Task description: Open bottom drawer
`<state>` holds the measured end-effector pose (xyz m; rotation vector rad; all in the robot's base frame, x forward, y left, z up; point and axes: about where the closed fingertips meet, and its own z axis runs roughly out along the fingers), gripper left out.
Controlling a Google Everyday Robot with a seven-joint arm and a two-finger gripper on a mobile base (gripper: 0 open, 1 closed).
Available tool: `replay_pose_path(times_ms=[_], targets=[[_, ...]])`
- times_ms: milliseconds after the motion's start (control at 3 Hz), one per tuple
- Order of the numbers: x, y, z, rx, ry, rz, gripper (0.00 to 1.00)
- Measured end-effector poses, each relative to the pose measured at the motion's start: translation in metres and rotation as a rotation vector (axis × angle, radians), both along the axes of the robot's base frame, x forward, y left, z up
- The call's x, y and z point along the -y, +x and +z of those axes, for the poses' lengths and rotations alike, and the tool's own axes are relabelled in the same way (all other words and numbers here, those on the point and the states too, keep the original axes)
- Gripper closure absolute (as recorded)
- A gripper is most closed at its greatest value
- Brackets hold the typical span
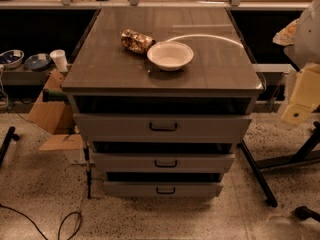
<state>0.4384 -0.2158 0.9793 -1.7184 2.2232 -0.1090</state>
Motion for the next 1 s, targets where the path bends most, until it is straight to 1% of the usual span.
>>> replay_pose_path(times_ms=[333,667,1000], targets=[[0.000,0.000,0.000,0.000,0.000,0.000,0.00],[-0.002,-0.005,0.013,0.038,-0.043,0.007,0.00],[-0.007,-0.014,0.008,0.056,-0.059,0.035,0.00]])
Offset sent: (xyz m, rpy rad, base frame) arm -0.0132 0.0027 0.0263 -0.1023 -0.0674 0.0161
